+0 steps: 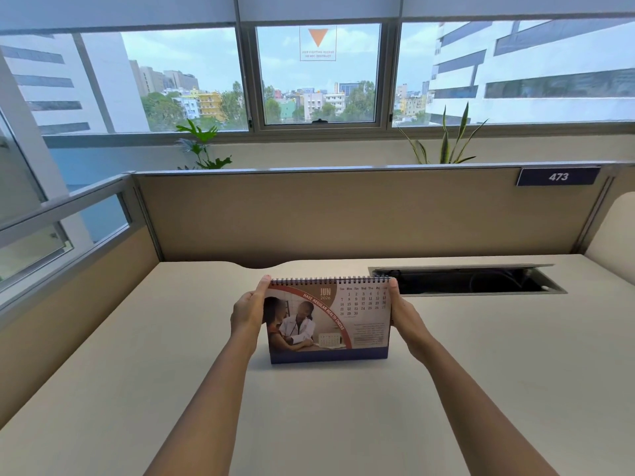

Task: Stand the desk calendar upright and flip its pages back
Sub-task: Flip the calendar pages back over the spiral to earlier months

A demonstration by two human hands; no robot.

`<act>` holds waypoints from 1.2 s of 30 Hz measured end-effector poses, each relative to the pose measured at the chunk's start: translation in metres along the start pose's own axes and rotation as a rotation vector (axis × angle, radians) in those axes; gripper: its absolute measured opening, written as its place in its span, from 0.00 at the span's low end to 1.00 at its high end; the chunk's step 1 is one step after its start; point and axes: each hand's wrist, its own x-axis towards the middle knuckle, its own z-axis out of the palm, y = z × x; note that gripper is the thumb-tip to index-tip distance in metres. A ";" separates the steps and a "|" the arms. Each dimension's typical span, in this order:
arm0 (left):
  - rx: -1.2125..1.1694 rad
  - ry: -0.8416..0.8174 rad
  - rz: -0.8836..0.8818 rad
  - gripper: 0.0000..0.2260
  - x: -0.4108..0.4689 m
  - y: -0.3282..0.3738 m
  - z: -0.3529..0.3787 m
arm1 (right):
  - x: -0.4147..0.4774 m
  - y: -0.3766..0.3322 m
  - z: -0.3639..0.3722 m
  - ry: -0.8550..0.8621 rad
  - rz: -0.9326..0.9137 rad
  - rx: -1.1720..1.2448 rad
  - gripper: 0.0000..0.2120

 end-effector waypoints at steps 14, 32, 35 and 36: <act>-0.077 -0.034 0.064 0.14 0.003 0.001 0.007 | 0.006 -0.010 0.004 -0.013 0.059 0.074 0.34; 0.133 0.088 0.246 0.17 -0.012 -0.010 0.006 | 0.006 0.012 0.005 0.094 -0.096 -0.119 0.24; 0.120 0.164 0.308 0.13 -0.018 -0.011 0.005 | 0.007 0.020 0.004 0.121 -0.136 -0.195 0.19; 0.118 0.189 0.323 0.12 -0.019 -0.011 0.004 | 0.007 0.023 0.004 0.130 -0.149 -0.213 0.17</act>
